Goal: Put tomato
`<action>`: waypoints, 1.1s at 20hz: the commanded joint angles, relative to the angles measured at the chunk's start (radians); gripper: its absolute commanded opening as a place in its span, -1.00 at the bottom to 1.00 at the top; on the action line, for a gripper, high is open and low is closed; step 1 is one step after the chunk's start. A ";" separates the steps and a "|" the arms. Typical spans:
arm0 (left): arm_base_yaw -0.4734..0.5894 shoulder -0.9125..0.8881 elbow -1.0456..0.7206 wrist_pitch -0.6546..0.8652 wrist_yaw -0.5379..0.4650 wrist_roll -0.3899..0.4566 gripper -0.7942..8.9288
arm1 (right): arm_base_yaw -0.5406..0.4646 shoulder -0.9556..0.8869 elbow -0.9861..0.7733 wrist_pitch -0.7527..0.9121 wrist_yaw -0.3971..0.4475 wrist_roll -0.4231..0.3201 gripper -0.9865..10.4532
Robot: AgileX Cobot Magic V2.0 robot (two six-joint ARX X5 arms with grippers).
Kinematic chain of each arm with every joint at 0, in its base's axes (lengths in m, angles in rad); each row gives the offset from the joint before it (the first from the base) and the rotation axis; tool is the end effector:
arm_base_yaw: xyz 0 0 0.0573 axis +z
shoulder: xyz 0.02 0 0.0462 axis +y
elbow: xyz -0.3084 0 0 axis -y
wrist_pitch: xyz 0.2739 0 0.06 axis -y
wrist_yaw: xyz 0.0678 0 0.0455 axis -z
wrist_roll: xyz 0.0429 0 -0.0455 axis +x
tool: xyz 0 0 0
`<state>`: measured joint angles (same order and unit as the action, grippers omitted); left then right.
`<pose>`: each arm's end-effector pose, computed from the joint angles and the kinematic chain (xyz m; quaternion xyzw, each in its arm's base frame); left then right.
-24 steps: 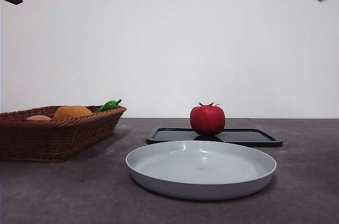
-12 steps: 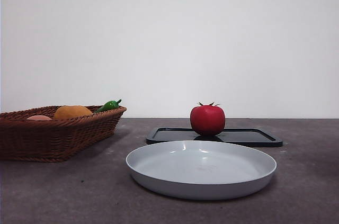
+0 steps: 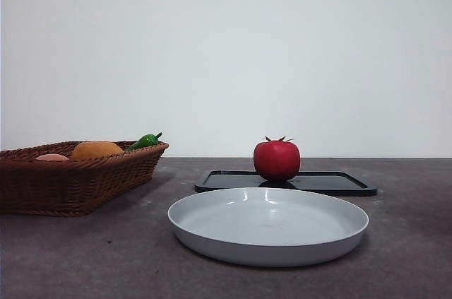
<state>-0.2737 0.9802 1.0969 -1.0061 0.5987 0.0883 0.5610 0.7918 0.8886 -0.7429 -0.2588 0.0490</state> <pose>0.1652 -0.0715 0.3710 -0.0334 0.4073 -0.3998 0.8205 0.1274 0.0930 0.3434 -0.0265 0.3230 0.3701 0.8706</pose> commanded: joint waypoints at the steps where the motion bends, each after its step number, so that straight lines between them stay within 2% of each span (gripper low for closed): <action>1: -0.005 0.006 0.023 0.007 0.004 0.012 -0.82 | 0.006 0.004 0.007 0.010 -0.003 0.003 -0.81; 2: -0.006 0.003 0.023 0.006 0.004 0.014 -0.82 | 0.006 0.004 0.007 0.010 -0.002 0.003 -0.81; 4: 0.021 -0.035 0.017 0.066 -0.008 0.100 -0.82 | 0.006 0.004 0.007 0.010 -0.003 0.003 -0.81; 6: 0.079 -0.128 -0.031 0.269 -0.008 0.136 -0.82 | 0.006 0.004 0.007 0.010 -0.003 0.003 -0.81; 9: 0.184 -0.310 -0.209 0.619 -0.016 0.134 -0.82 | 0.006 0.004 0.007 0.010 -0.002 0.003 -0.81; 12: 0.270 -0.480 -0.425 0.840 -0.168 0.134 -0.82 | 0.006 0.004 0.007 0.010 -0.003 0.003 -0.81; 17: 0.324 -0.708 -0.721 0.909 -0.355 0.131 -0.82 | 0.006 0.004 0.007 0.010 -0.003 0.003 -0.81; 22: 0.327 -0.859 -0.930 0.923 -0.402 0.127 -0.82 | 0.006 0.004 0.007 0.010 -0.003 0.003 -0.81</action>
<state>0.0513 0.1219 0.1661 -0.0975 0.2031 0.2119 0.5610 0.7918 0.8886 -0.7429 -0.2588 0.0490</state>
